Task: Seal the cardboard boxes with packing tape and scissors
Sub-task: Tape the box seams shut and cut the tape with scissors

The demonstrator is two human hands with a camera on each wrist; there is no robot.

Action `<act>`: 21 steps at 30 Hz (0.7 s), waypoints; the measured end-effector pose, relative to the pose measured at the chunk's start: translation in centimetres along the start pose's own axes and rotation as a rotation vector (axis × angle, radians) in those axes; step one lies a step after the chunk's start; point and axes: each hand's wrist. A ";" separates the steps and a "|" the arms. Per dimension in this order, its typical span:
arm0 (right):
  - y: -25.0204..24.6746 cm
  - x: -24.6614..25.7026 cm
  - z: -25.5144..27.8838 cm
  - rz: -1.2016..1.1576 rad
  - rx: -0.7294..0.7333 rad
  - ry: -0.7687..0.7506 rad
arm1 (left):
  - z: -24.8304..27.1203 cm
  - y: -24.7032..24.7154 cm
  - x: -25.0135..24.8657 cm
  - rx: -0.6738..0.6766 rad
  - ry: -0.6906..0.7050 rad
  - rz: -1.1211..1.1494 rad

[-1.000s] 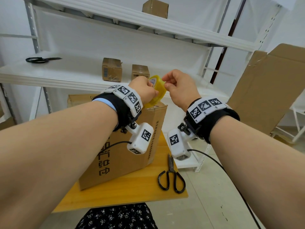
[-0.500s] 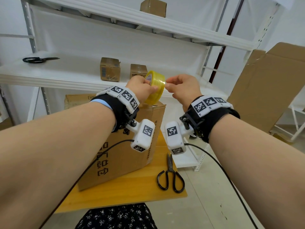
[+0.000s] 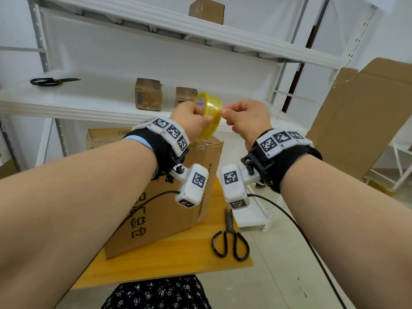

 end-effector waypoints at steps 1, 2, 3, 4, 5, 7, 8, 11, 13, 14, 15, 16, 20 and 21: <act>-0.1 0.0 0.0 -0.020 -0.003 0.012 | 0.0 0.1 0.0 -0.008 0.009 -0.016; -0.1 -0.1 -0.1 -0.058 -0.003 0.033 | 0.0 0.1 0.0 -0.013 0.019 -0.034; -0.2 -0.1 -0.1 -0.110 -0.002 0.061 | -0.1 0.2 0.1 -0.015 0.030 -0.054; -0.3 -0.1 -0.1 -0.167 0.002 0.098 | -0.1 0.2 0.1 -0.017 0.042 -0.075; -0.4 -0.2 -0.1 -0.220 0.009 0.141 | -0.1 0.2 0.1 -0.017 0.057 -0.099; -0.6 -0.3 0.0 -0.307 0.038 0.220 | 0.0 0.3 0.1 -0.011 0.100 -0.151; -0.7 -0.3 0.1 -0.338 0.052 0.246 | 0.0 0.3 0.0 -0.007 0.120 -0.171; -0.5 -0.4 0.2 -0.381 0.064 0.256 | -0.1 0.2 -0.1 0.012 0.119 -0.209; -0.6 -0.1 0.1 -0.401 0.054 0.228 | -0.2 0.2 0.1 0.031 0.093 -0.230; -0.7 0.1 0.0 -0.409 0.048 0.205 | -0.3 0.1 0.4 0.034 0.077 -0.231; -1.0 0.4 -0.2 -0.414 0.036 0.179 | -0.3 0.0 0.8 0.027 0.054 -0.222; -1.3 0.6 -0.4 -0.410 0.017 0.161 | -0.3 -0.1 1.2 0.013 0.030 -0.206; -2.0 0.1 -0.6 -0.325 -0.013 0.258 | -0.1 -0.5 1.5 -0.009 -0.022 -0.067; -1.9 -0.1 -0.4 -0.307 0.013 0.297 | 0.0 -0.6 1.3 -0.010 -0.013 -0.048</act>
Point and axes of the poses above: each hand's wrist, its own z-axis away from the middle knuckle, its own y-axis out of the palm, x = y × z, and after that the axes turned 4 degrees about z, right-handed
